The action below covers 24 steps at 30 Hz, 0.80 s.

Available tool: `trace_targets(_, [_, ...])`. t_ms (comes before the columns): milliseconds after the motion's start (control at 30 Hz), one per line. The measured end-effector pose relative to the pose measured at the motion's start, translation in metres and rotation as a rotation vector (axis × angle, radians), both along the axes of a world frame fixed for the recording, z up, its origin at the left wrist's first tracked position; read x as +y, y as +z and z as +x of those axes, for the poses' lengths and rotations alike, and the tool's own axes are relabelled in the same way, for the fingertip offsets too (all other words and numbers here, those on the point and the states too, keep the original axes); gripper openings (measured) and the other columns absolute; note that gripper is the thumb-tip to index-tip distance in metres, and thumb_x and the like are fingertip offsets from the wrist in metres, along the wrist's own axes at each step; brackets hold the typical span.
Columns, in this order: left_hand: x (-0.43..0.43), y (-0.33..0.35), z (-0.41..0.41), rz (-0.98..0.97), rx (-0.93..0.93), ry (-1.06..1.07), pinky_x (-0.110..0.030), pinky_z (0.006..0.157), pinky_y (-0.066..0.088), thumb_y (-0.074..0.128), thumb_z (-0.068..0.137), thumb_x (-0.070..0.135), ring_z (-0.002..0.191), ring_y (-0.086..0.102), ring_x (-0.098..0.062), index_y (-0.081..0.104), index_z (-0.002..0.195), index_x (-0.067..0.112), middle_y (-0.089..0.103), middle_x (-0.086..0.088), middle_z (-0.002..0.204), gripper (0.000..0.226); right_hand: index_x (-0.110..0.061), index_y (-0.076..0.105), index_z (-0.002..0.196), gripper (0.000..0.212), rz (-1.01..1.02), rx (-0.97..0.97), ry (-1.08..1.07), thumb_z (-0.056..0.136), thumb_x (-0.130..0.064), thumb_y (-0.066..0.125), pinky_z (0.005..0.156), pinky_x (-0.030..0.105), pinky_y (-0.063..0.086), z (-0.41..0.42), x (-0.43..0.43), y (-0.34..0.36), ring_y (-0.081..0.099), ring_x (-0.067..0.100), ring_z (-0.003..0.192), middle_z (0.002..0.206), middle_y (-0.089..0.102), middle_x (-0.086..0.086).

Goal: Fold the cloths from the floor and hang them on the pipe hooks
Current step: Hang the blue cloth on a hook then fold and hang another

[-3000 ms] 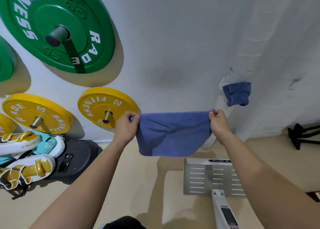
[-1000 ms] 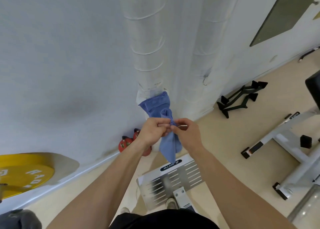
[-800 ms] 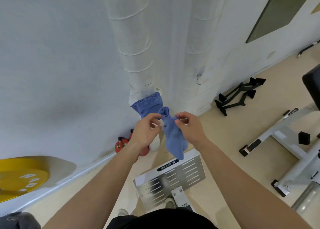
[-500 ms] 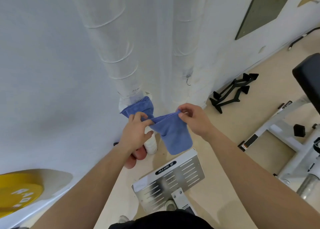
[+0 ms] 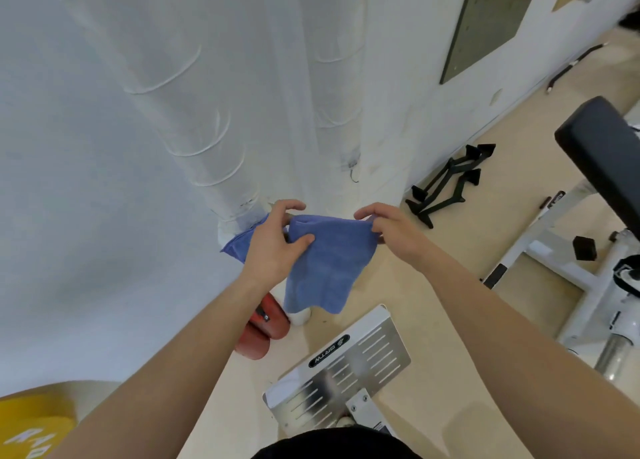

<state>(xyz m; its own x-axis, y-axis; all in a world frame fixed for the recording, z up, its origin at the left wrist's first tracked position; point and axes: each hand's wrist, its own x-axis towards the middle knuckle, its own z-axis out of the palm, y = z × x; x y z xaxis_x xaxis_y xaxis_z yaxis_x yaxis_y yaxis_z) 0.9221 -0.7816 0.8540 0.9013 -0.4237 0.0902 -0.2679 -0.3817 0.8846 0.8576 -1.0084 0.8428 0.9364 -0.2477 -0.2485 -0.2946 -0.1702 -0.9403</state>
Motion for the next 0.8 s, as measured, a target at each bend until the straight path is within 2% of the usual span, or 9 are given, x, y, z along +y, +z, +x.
trace_targets(67, [-0.005, 0.005, 0.0, 0.001, 0.024, -0.03, -0.029, 0.072, 0.056, 0.073, 0.083, 0.01, 0.079, 0.069, -0.011, 0.052, 0.124, 0.031, 0.067, 0.007, 0.09, 0.051, -0.022, 0.071, 0.098, 0.041, -0.036, 0.054, 0.113, 0.067, -0.017, 0.044, 0.083, 0.032, 0.044, 0.002, -0.005, 0.018, 0.053, 0.013, 0.087, 0.08, 0.059, -0.011])
trace_targets(133, [-0.011, 0.009, 0.001, 0.004, 0.021, -0.049, -0.031, 0.075, 0.058, 0.075, 0.082, 0.012, 0.08, 0.069, -0.012, 0.052, 0.126, 0.034, 0.069, 0.006, 0.09, 0.054, -0.02, 0.07, 0.1, 0.036, -0.168, 0.094, 0.289, 0.07, -0.026, 0.05, 0.078, 0.025, 0.04, 0.007, -0.007, 0.039, 0.051, 0.01, 0.088, 0.084, 0.057, -0.012])
trace_targets(200, [-0.015, 0.013, 0.0, 0.005, 0.007, -0.074, -0.025, 0.072, 0.055, 0.076, 0.081, 0.012, 0.075, 0.067, -0.006, 0.053, 0.126, 0.035, 0.068, 0.009, 0.083, 0.055, -0.021, 0.069, 0.1, 0.025, -0.443, 0.093, 0.453, 0.081, -0.036, 0.068, 0.081, 0.028, 0.041, 0.013, -0.004, 0.054, 0.05, 0.015, 0.093, 0.093, 0.052, -0.005])
trace_targets(267, [-0.017, 0.016, -0.002, -0.003, 0.0, -0.098, -0.017, 0.067, 0.05, 0.076, 0.081, 0.011, 0.069, 0.063, -0.002, 0.053, 0.125, 0.034, 0.065, 0.012, 0.078, 0.055, -0.022, 0.067, 0.1, 0.027, -0.583, 0.057, 0.563, 0.08, -0.036, 0.077, 0.087, 0.03, 0.043, 0.021, 0.0, 0.062, 0.052, 0.015, 0.099, 0.103, 0.054, -0.002])
trace_targets(400, [-0.01, 0.019, -0.002, -0.03, -0.001, -0.094, -0.016, 0.066, 0.051, 0.079, 0.079, 0.011, 0.073, 0.065, -0.004, 0.054, 0.123, 0.034, 0.067, 0.008, 0.092, 0.055, -0.028, 0.063, 0.094, 0.018, -0.568, -0.034, 0.63, 0.08, -0.027, 0.074, 0.08, 0.029, 0.048, 0.034, 0.013, 0.071, 0.062, 0.015, 0.088, 0.095, 0.066, -0.003])
trace_targets(500, [0.002, 0.013, 0.0, -0.063, 0.052, -0.101, -0.02, 0.068, 0.055, 0.084, 0.071, 0.028, 0.083, 0.068, -0.005, 0.056, 0.122, 0.029, 0.069, 0.008, 0.099, 0.059, -0.021, 0.066, 0.098, 0.013, -0.582, -0.134, 0.618, 0.086, -0.017, 0.068, 0.073, 0.02, 0.045, 0.039, 0.023, 0.081, 0.058, 0.01, 0.079, 0.087, 0.064, -0.004])
trace_targets(633, [0.01, -0.007, -0.004, -0.009, 0.13, -0.093, -0.021, 0.063, 0.05, 0.076, 0.06, 0.054, 0.07, 0.065, -0.004, 0.066, 0.092, 0.02, 0.071, 0.01, 0.075, 0.048, -0.019, 0.067, 0.097, 0.012, -0.487, -0.256, 0.616, 0.089, -0.012, 0.062, 0.071, 0.019, 0.043, 0.045, 0.033, 0.104, 0.055, 0.009, 0.076, 0.087, 0.067, 0.005])
trace_targets(700, [0.012, -0.02, -0.005, 0.02, 0.14, -0.096, -0.025, 0.066, 0.052, 0.075, 0.064, 0.054, 0.07, 0.066, -0.009, 0.066, 0.086, 0.018, 0.071, 0.008, 0.074, 0.042, -0.015, 0.067, 0.098, 0.013, -0.429, -0.314, 0.572, 0.088, -0.014, 0.06, 0.076, 0.026, 0.046, 0.048, 0.032, 0.118, 0.057, 0.013, 0.081, 0.093, 0.069, 0.016])
trace_targets(800, [0.015, -0.035, -0.011, 0.033, 0.193, -0.123, -0.037, 0.07, 0.056, 0.078, 0.071, 0.04, 0.074, 0.068, -0.02, 0.066, 0.09, 0.011, 0.073, 0.0, 0.079, 0.037, -0.009, 0.068, 0.101, 0.013, -0.383, -0.353, 0.47, 0.091, -0.011, 0.06, 0.08, 0.031, 0.047, 0.049, 0.018, 0.136, 0.058, 0.015, 0.085, 0.1, 0.067, 0.022])
